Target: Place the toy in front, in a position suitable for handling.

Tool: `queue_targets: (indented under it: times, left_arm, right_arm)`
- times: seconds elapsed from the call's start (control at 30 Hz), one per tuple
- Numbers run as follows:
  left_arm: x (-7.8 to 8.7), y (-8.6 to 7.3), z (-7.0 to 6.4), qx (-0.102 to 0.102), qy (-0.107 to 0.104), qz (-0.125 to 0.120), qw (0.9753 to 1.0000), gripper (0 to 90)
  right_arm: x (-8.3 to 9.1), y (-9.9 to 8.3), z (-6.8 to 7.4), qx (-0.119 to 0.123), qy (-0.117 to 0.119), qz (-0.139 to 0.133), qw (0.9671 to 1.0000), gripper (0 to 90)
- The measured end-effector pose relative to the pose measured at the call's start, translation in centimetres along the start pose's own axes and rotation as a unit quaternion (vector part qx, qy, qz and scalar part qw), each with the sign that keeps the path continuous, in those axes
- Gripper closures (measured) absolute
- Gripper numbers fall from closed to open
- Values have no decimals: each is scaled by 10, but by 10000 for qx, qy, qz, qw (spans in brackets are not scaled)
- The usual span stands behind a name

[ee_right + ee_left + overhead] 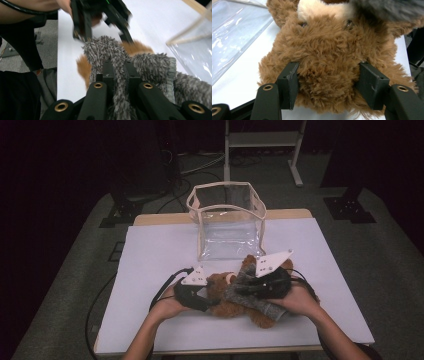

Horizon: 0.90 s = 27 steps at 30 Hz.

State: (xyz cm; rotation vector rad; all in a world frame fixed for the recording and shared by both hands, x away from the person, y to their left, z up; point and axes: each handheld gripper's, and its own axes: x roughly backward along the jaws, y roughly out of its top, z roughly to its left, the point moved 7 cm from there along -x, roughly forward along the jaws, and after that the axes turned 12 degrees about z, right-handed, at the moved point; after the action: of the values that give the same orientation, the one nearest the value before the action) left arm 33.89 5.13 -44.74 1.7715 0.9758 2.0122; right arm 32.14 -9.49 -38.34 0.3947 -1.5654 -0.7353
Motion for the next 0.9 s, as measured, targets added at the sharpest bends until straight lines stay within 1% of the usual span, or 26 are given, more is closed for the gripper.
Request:
queue_targets:
  times: [0.03,0.07,0.1,0.13,0.17,0.2,0.23,0.3,0.4,0.5,0.57,0.6,0.63,0.67,0.7,0.73,0.8,0.83,0.87,0.9]
  left_arm:
    - [0,0,0,0,0,0,10000,388]
    - [-3,2,-2,-33,-13,3,10000,386]
    - [-3,2,-2,-33,-13,3,10000,385]
    - [-2,1,0,-46,25,41,10000,379]
    - [-2,1,0,-46,25,41,10000,371]
    - [0,-1,1,-51,36,41,10000,370]
    - [1,-3,2,-58,27,22,10000,370]
    - [1,-6,3,-24,-5,-11,10000,371]
    - [0,-5,3,-41,-27,-34,10000,377]
    - [-1,-4,3,-84,-10,-13,10000,377]
    - [-4,-2,2,-89,11,-7,10000,377]
    - [-4,-1,2,-93,17,-7,10000,376]
    - [-4,-1,2,-93,17,-7,10000,376]
    - [-3,-3,2,-120,38,9,9999,374]
    - [-3,-4,2,-117,41,23,9999,373]
    - [-3,-4,2,-117,41,23,9999,371]
    - [-3,-6,2,-138,32,13,9999,369]
    - [-2,-6,1,-145,31,13,9999,366]
    - [-2,-6,2,-148,27,2,9999,366]
    - [-2,-6,2,-148,27,2,9999,366]
  right_arm:
    - [0,0,0,0,0,0,10000,819]
    - [-10,7,2,71,21,70,9999,819]
    - [-10,7,2,71,21,70,9999,819]
    - [-22,5,2,123,-4,237,9996,820]
    - [-22,5,2,123,-4,237,9996,820]
    - [-30,-1,2,111,34,309,9995,821]
    - [-30,-1,2,111,34,309,9995,821]
    - [-28,-11,3,24,124,282,9995,822]
    - [-24,-20,3,-5,75,382,9992,821]
    - [-22,-20,6,33,51,434,9990,821]
    - [-24,-13,11,142,81,384,9991,819]
    - [-27,-9,12,161,108,367,9991,819]
    - [-27,-9,12,161,108,367,9991,819]
    - [-35,-3,15,278,156,416,9986,819]
    - [-37,-2,16,308,169,463,9983,819]
    - [-37,-2,16,308,169,463,9983,819]
    - [-39,-5,16,364,203,555,9976,819]
    - [-35,-10,16,313,225,609,9974,819]
    - [-31,-12,14,325,184,610,9974,819]
    - [-31,-12,14,325,184,610,9974,819]
